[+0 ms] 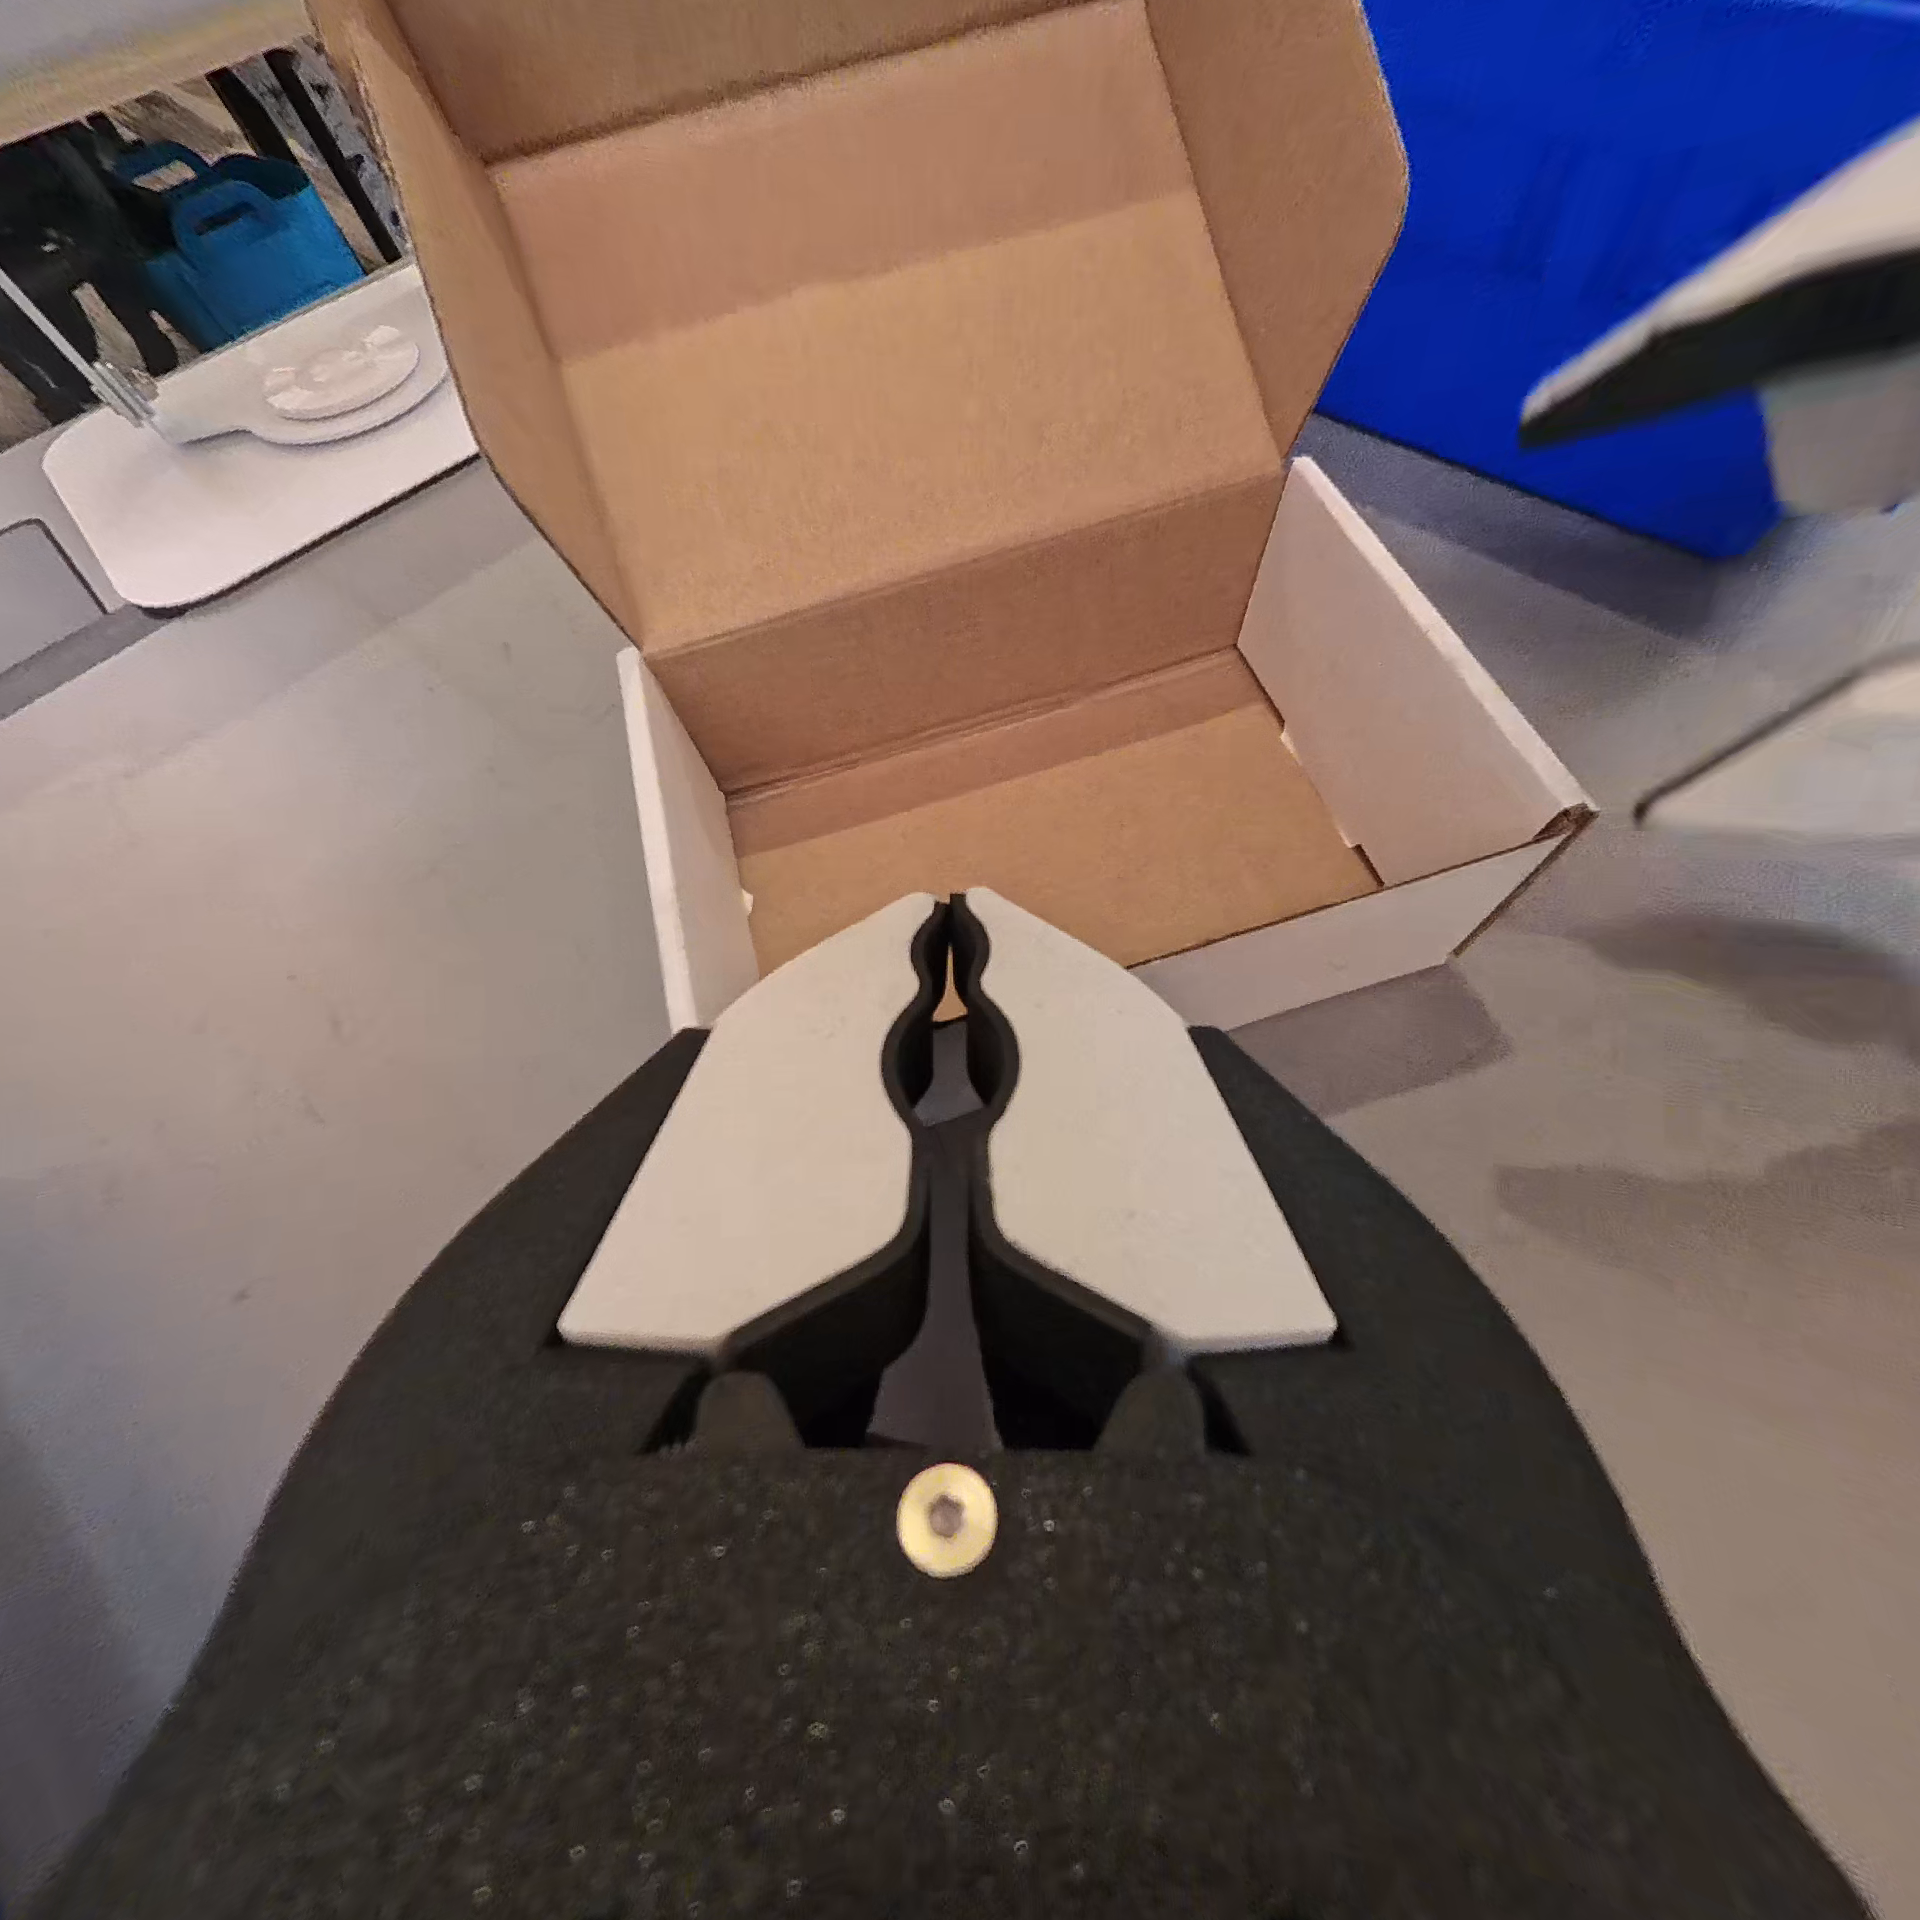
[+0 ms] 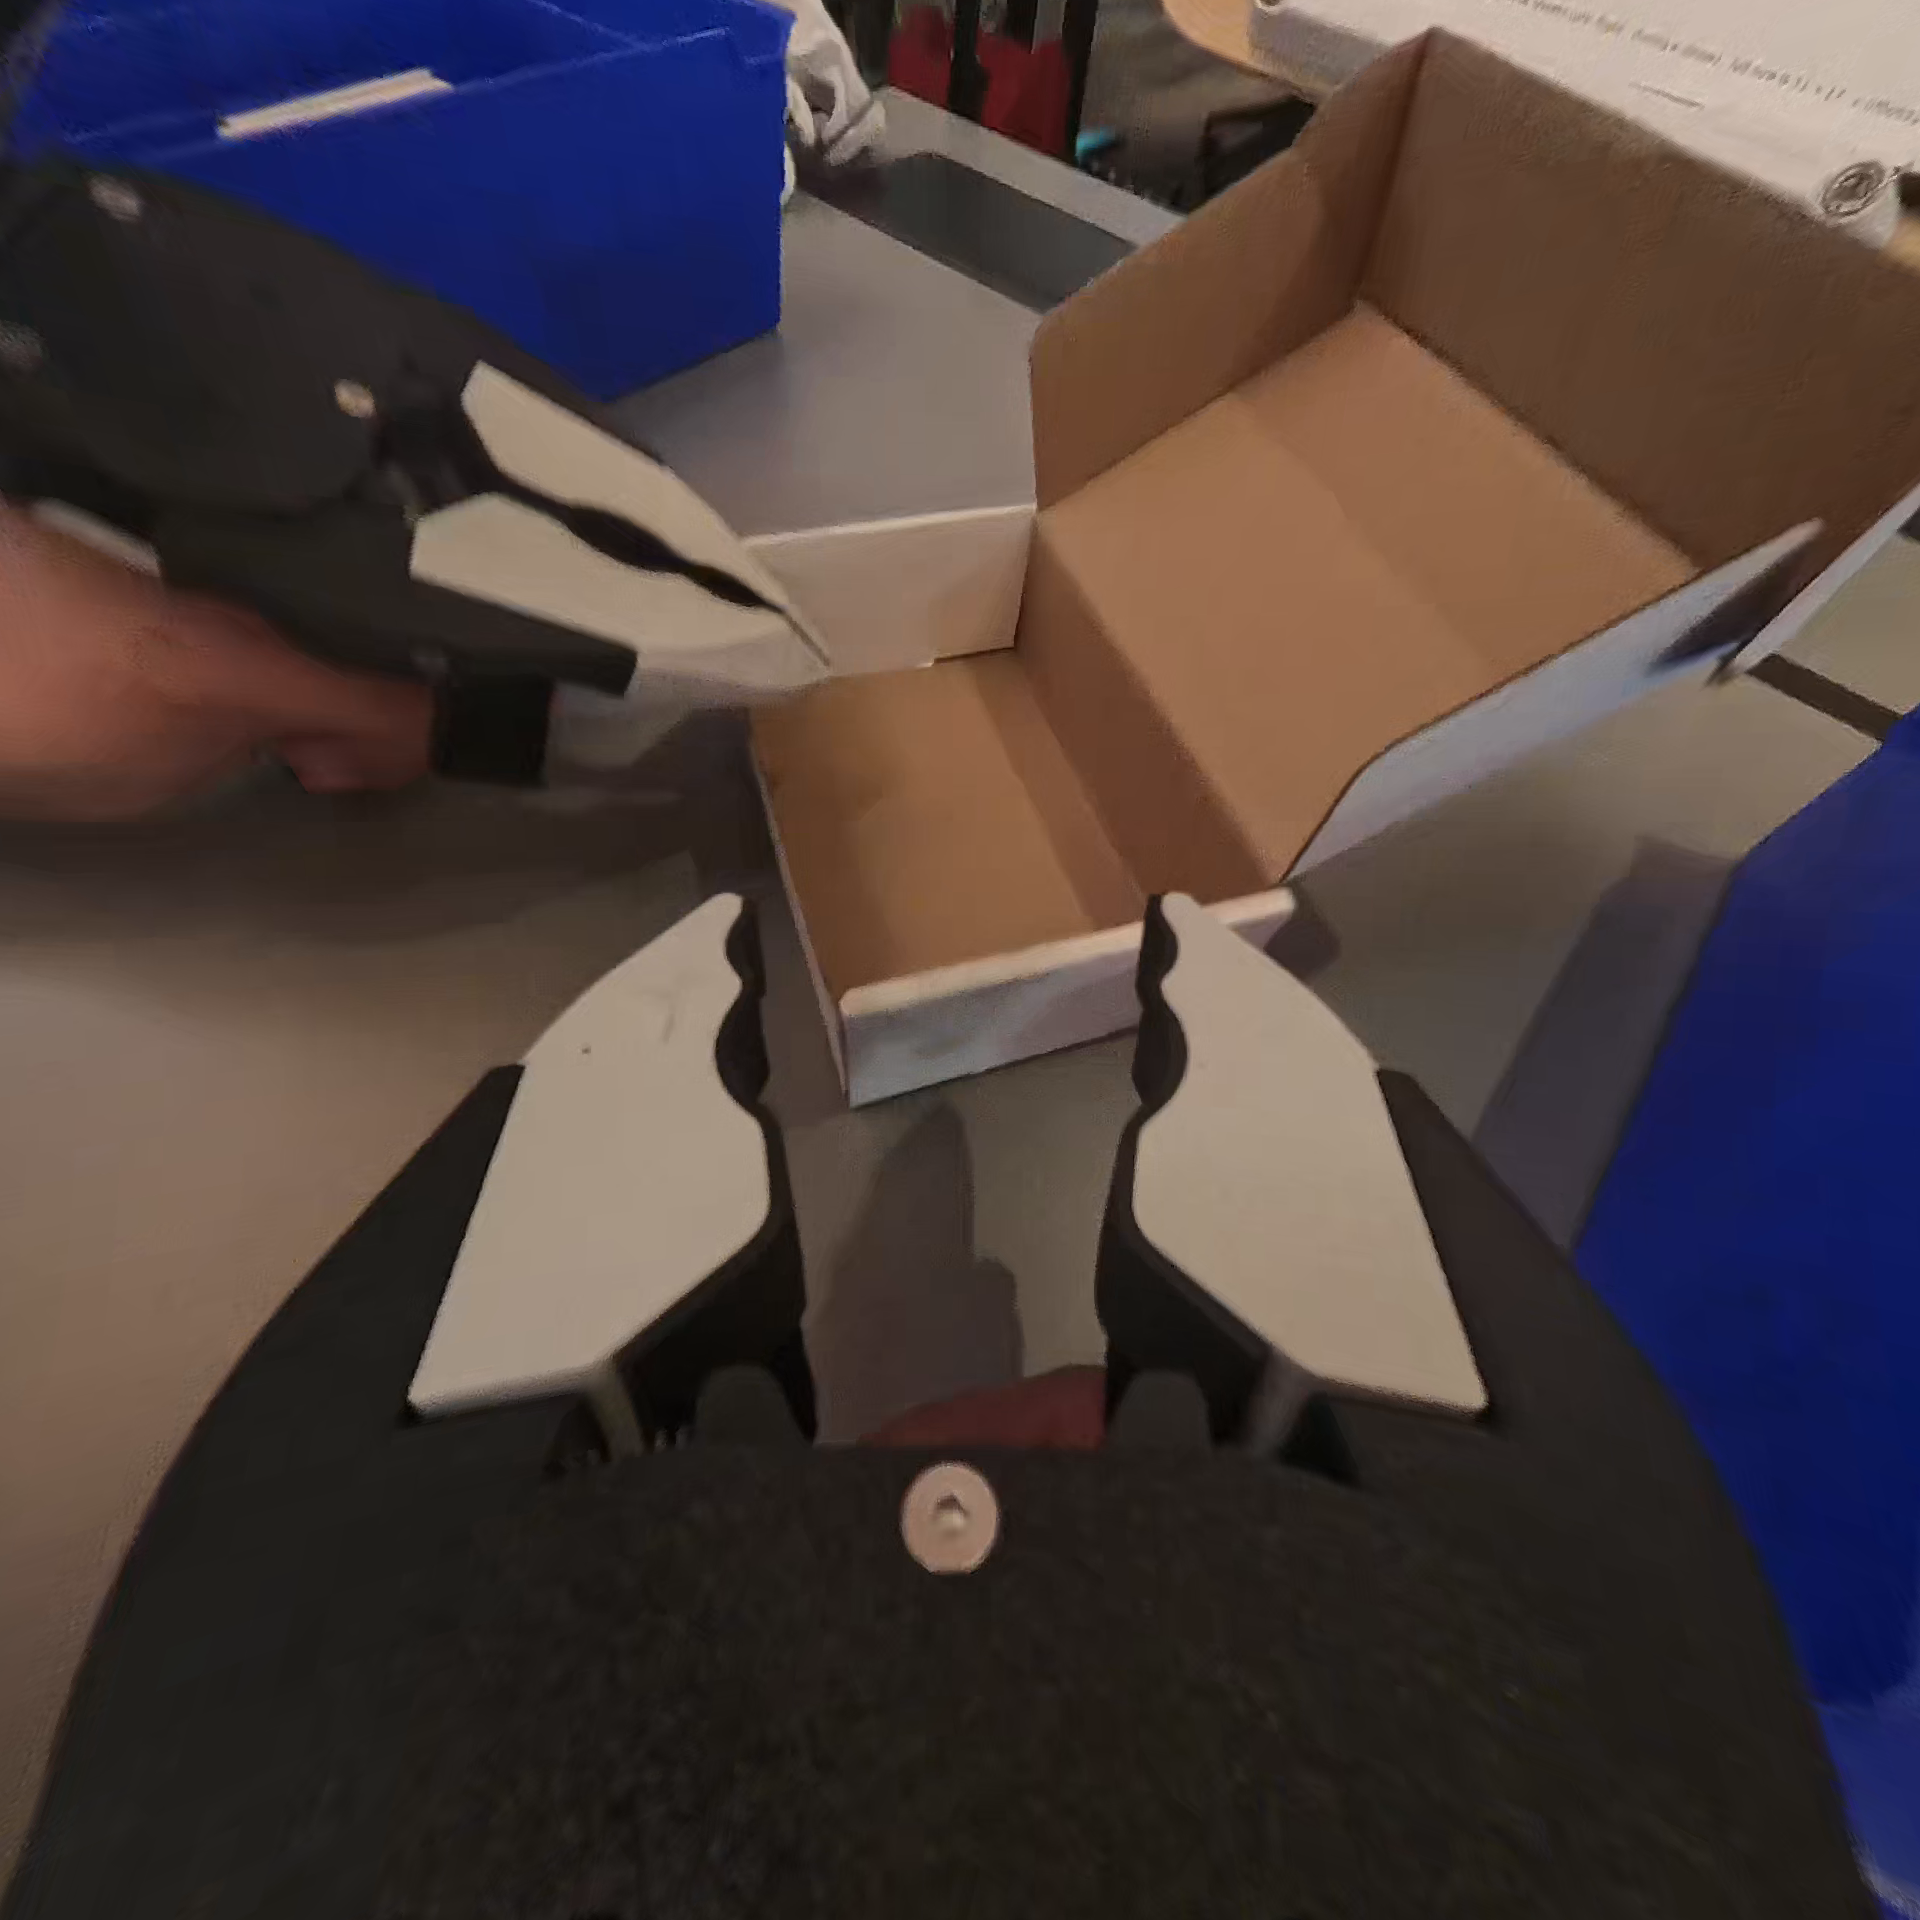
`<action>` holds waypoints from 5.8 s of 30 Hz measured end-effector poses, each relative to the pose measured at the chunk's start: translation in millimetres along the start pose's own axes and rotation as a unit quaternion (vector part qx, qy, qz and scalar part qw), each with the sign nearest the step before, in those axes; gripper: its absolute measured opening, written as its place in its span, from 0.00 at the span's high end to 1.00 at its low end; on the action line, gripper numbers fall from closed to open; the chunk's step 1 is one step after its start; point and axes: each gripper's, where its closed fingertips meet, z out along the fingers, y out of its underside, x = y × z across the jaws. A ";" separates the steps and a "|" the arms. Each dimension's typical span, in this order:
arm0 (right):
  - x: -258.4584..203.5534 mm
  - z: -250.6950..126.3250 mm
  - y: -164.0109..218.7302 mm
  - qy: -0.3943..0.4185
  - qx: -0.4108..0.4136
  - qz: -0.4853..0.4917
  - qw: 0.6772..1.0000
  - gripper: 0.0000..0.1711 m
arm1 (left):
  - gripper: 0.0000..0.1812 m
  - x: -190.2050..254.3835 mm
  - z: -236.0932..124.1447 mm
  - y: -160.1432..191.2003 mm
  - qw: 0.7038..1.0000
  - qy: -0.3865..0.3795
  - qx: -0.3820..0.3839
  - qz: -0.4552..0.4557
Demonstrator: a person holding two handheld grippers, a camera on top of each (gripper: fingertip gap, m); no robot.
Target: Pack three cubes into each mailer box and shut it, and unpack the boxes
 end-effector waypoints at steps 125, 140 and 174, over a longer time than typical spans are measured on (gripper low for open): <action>1.3 35.5 29.3 0.087 -0.038 -0.268 0.959 0.63 | 0.80 -150.2 -152.7 135.1 0.894 0.020 -0.430 -0.123; 1.1 35.2 29.1 0.089 -0.038 -0.269 0.958 0.63 | 0.86 -106.0 -132.5 -56.3 0.970 0.017 -0.221 -0.095; 0.9 35.3 28.8 0.089 -0.036 -0.270 0.958 0.64 | 0.77 -67.7 -96.8 -71.8 0.989 0.081 -0.123 -0.022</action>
